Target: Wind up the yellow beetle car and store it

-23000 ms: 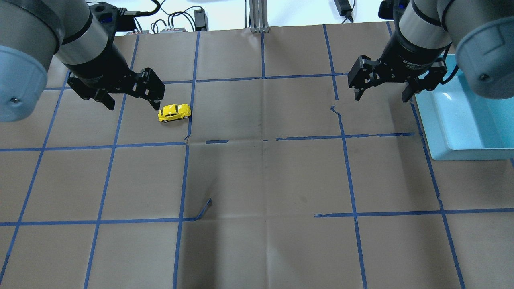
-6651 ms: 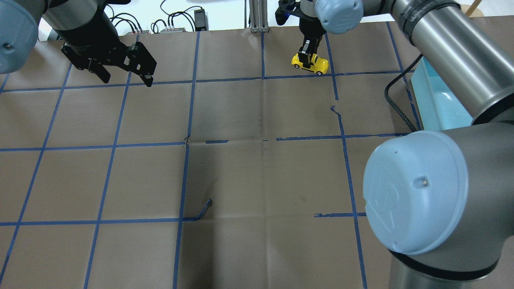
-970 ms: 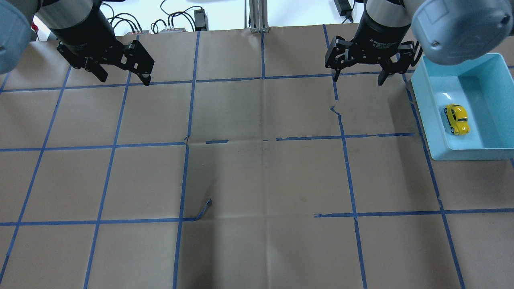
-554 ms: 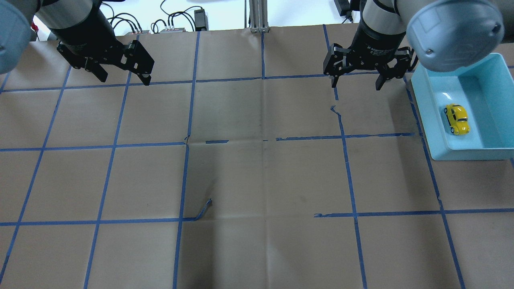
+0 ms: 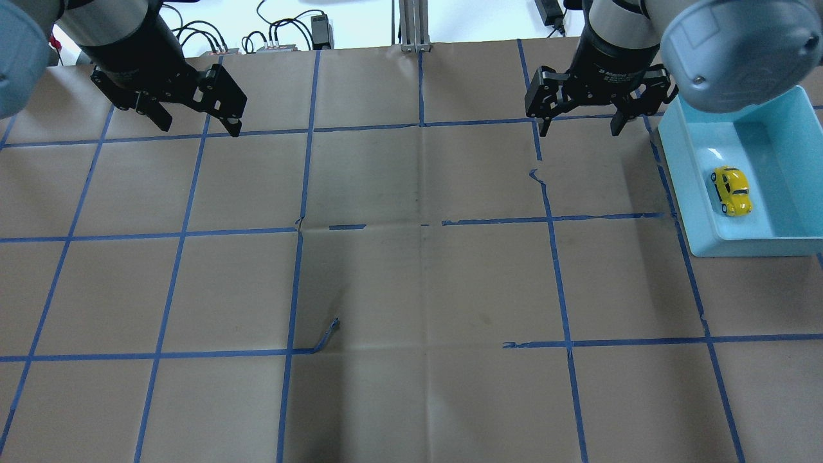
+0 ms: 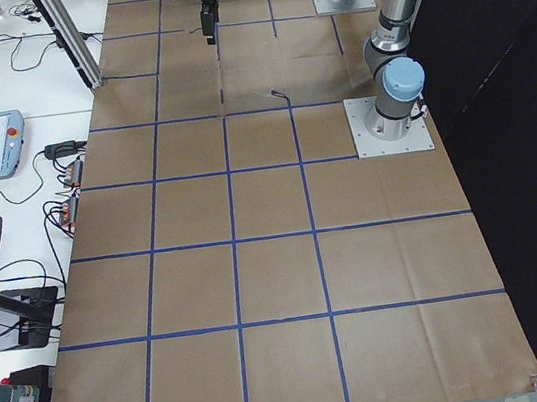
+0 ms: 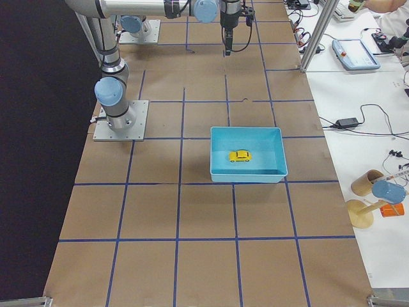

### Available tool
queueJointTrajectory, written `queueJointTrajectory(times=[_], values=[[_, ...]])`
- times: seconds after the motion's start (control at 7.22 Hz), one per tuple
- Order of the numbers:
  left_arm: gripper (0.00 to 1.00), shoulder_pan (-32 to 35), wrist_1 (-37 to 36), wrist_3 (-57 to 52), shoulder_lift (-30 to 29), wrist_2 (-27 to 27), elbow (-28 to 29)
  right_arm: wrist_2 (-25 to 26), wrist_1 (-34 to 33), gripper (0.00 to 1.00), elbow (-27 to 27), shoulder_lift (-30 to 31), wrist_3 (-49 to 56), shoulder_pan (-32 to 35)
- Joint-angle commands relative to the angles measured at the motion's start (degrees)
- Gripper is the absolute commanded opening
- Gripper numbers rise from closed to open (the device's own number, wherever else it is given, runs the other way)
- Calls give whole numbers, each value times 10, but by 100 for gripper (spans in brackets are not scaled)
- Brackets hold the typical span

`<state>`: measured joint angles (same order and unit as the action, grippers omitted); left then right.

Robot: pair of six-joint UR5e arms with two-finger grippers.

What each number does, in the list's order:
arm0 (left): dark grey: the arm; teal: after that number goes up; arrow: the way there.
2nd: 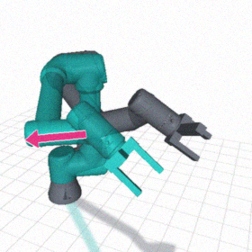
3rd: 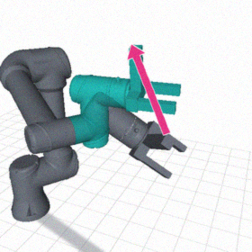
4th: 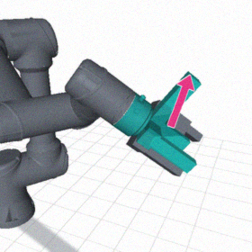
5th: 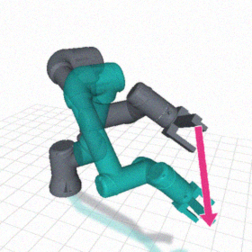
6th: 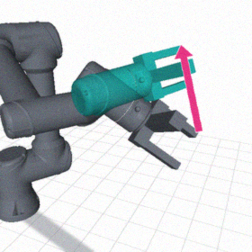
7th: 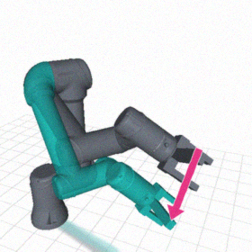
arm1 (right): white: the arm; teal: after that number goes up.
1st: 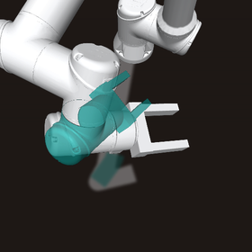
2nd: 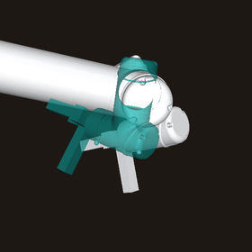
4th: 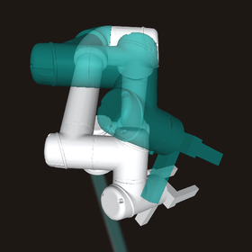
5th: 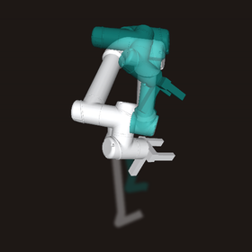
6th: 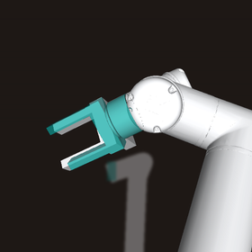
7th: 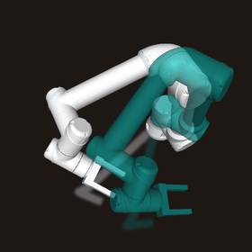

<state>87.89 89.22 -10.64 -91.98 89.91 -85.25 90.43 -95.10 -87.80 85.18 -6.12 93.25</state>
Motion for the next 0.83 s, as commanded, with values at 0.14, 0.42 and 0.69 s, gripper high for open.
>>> queueJointTrajectory(times=[0.14,0.42,0.69], values=[[99,0,-1,0,0,-3,0,1,10,100,-8,10,1,-1],[99,0,0,0,0,-1,0,11,11,100,-4,16,2,-7],[99,-1,0,0,0,1,0,18,11,100,-4,24,2,-7]])
